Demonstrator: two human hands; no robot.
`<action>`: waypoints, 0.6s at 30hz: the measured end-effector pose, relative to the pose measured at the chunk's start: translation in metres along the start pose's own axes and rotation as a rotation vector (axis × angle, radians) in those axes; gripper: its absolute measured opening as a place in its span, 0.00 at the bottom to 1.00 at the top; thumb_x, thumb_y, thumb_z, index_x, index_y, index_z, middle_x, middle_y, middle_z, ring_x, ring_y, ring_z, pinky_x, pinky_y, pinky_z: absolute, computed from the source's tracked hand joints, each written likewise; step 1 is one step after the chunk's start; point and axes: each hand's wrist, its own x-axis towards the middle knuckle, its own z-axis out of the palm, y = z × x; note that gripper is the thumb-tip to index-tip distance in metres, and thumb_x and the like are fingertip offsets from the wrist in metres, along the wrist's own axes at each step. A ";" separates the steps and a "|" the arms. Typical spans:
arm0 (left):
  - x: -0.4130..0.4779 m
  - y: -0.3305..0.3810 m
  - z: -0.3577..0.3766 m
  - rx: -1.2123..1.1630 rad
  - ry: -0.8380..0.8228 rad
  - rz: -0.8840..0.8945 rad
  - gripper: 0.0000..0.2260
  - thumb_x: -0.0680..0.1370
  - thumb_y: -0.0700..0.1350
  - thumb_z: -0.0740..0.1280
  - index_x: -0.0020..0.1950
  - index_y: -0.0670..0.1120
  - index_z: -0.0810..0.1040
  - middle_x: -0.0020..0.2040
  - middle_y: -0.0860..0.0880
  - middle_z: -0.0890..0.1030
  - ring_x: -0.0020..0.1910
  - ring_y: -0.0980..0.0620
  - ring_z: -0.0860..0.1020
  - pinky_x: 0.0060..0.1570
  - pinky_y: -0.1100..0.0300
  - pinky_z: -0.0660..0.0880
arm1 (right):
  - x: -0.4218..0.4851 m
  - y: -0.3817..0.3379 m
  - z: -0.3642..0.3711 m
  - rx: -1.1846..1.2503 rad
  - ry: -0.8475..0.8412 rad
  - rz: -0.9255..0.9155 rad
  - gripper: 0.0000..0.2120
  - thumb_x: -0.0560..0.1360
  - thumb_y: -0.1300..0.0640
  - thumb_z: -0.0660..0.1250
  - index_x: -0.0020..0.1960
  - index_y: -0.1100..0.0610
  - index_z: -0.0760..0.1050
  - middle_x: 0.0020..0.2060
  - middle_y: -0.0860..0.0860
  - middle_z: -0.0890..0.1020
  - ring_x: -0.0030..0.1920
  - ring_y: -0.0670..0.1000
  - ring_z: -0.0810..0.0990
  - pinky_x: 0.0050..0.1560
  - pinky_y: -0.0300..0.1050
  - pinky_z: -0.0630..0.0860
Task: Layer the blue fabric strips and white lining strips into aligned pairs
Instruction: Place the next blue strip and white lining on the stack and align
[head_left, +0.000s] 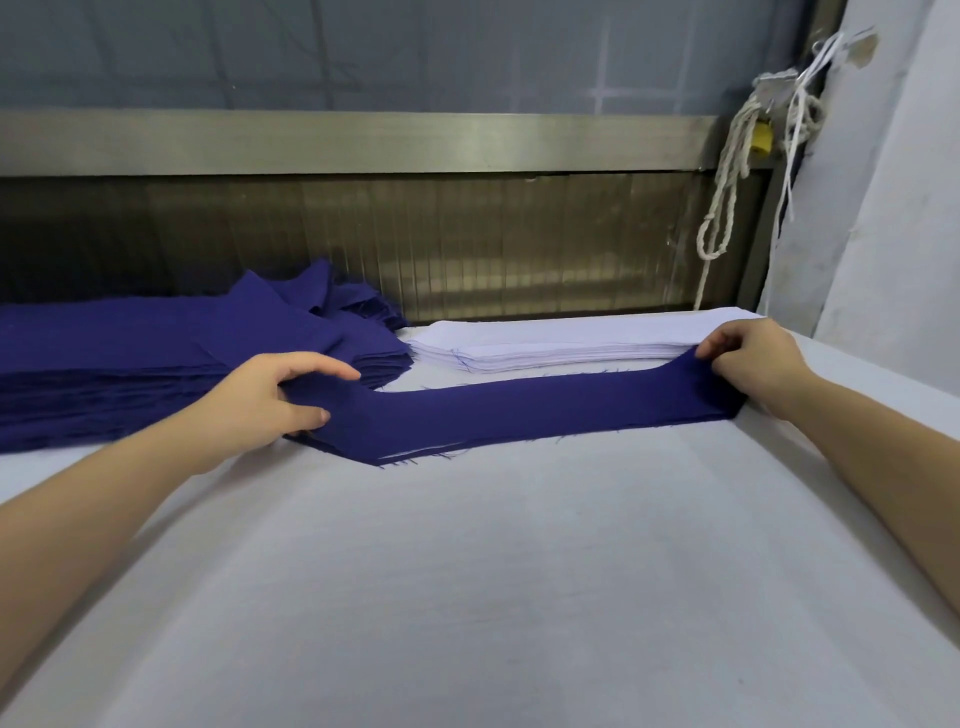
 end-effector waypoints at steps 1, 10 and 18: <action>0.000 0.000 0.000 0.003 0.008 -0.003 0.19 0.72 0.29 0.69 0.50 0.54 0.80 0.34 0.58 0.80 0.21 0.61 0.72 0.22 0.71 0.67 | 0.000 0.000 0.000 0.004 0.020 -0.009 0.15 0.70 0.74 0.57 0.40 0.61 0.78 0.40 0.55 0.78 0.44 0.54 0.73 0.40 0.42 0.67; 0.001 -0.001 0.000 0.006 0.012 -0.040 0.13 0.72 0.36 0.72 0.49 0.54 0.81 0.22 0.51 0.75 0.19 0.59 0.68 0.22 0.71 0.65 | 0.000 0.000 -0.002 -0.003 0.082 -0.015 0.16 0.70 0.75 0.55 0.40 0.59 0.77 0.41 0.56 0.77 0.44 0.55 0.72 0.32 0.37 0.64; 0.001 0.005 0.001 -0.105 0.028 -0.087 0.14 0.73 0.36 0.71 0.53 0.52 0.79 0.20 0.51 0.75 0.18 0.59 0.67 0.22 0.69 0.65 | 0.001 -0.001 -0.006 0.011 0.115 0.011 0.17 0.70 0.75 0.54 0.41 0.59 0.77 0.42 0.55 0.76 0.44 0.56 0.72 0.39 0.44 0.67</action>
